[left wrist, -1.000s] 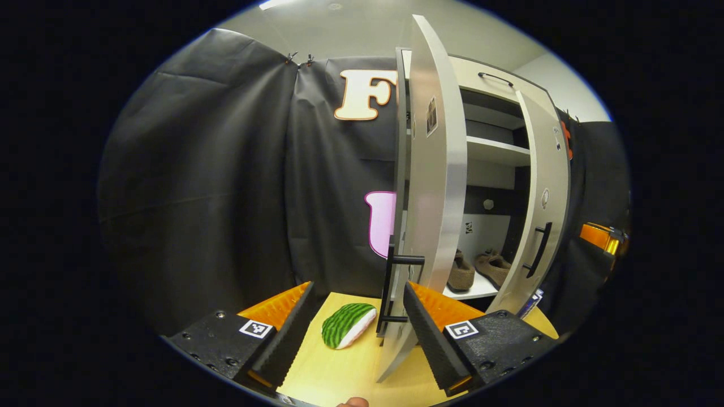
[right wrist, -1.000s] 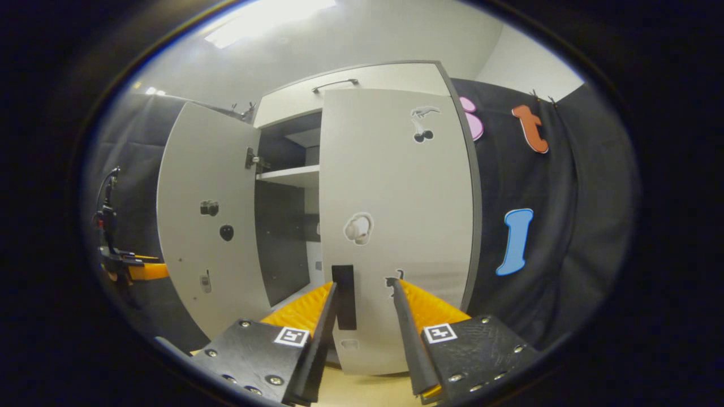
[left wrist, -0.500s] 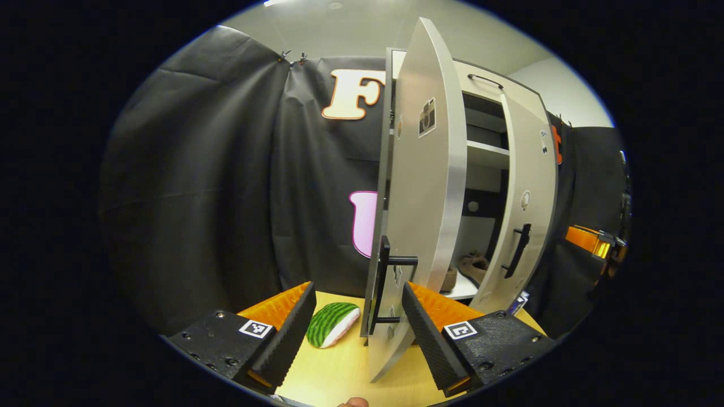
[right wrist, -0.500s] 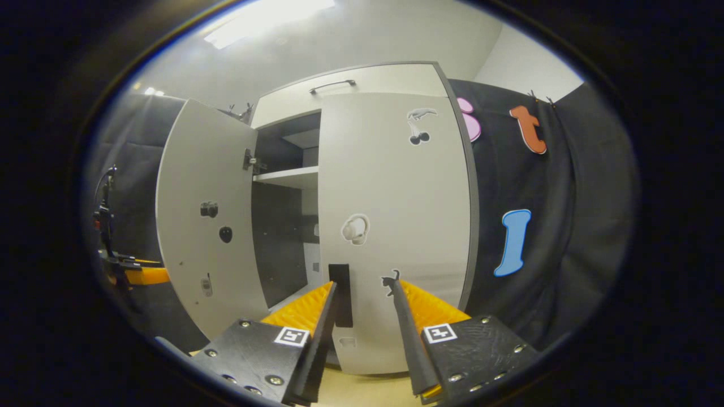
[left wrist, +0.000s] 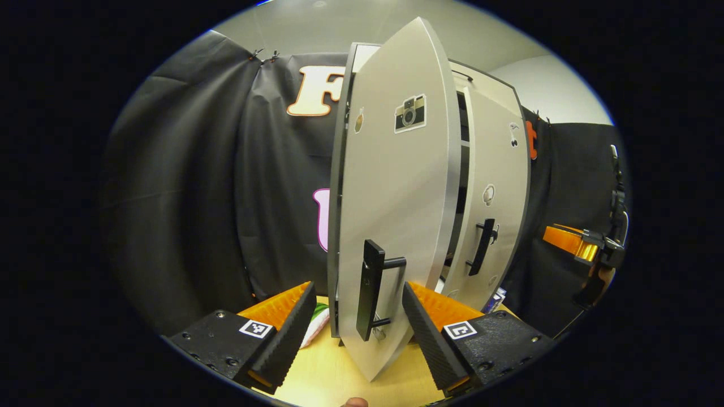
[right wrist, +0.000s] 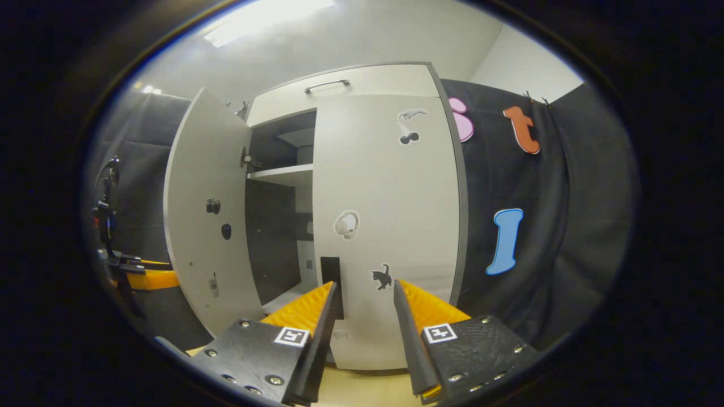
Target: Grab one shoe with the right hand and put it into the shoe cabinet, grab the other shoe with the left hand and put it into the shoe cabinet; then close the right door with the right hand and the left door with the left hand.
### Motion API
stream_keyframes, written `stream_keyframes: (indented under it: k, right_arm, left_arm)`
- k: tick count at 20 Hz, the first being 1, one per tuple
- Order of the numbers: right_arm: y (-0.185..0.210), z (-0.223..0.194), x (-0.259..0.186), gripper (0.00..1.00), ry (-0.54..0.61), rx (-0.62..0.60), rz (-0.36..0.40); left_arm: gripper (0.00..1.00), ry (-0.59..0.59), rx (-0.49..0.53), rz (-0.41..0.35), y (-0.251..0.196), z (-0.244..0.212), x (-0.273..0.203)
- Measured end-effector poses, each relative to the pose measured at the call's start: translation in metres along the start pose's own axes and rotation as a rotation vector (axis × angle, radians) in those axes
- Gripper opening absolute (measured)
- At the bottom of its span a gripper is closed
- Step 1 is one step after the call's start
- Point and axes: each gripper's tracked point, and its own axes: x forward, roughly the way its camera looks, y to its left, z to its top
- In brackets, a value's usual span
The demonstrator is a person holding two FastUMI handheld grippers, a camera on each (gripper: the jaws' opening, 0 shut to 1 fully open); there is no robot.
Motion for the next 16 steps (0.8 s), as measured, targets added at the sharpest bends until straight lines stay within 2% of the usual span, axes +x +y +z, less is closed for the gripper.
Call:
stream_keyframes:
  k: [1, 2, 3, 6, 8, 9, 10, 11, 16]
  right_arm:
    - [-0.002, 0.001, -0.001, 0.54, -0.002, 0.002, -0.006]
    - [-0.004, 0.001, -0.002, 0.59, -0.002, 0.003, -0.01]
    - [-0.005, 0.002, -0.003, 0.59, -0.003, 0.004, -0.012]
    - [-0.008, 0.003, -0.005, 0.59, -0.005, 0.003, -0.019]
    - [-0.01, 0.003, -0.005, 0.59, -0.005, 0.0, -0.023]
    - [-0.011, 0.003, -0.005, 0.59, -0.006, -0.001, -0.024]
    - [-0.013, 0.003, -0.007, 0.59, -0.006, -0.004, -0.028]
    - [-0.014, 0.003, -0.008, 0.59, -0.006, -0.005, -0.031]
    - [-0.027, 0.005, -0.012, 0.59, -0.005, -0.007, -0.053]
  left_arm:
    - [0.89, 0.003, -0.002, -0.006, -0.003, -0.001, 0.001]
    - [0.89, 0.003, -0.004, -0.013, -0.006, -0.001, 0.003]
    - [0.94, 0.002, -0.007, -0.02, -0.01, -0.001, 0.005]
    - [0.89, -0.001, -0.019, -0.048, -0.023, -0.001, 0.012]
    - [0.94, -0.002, -0.02, -0.067, -0.032, 0.0, 0.018]
    - [0.94, -0.003, -0.02, -0.081, -0.038, 0.0, 0.02]
    - [0.89, -0.003, -0.023, -0.097, -0.045, 0.0, 0.022]
    - [0.94, -0.007, -0.028, -0.115, -0.051, 0.002, 0.024]
    - [0.94, -0.019, -0.014, -0.134, -0.059, 0.005, 0.039]
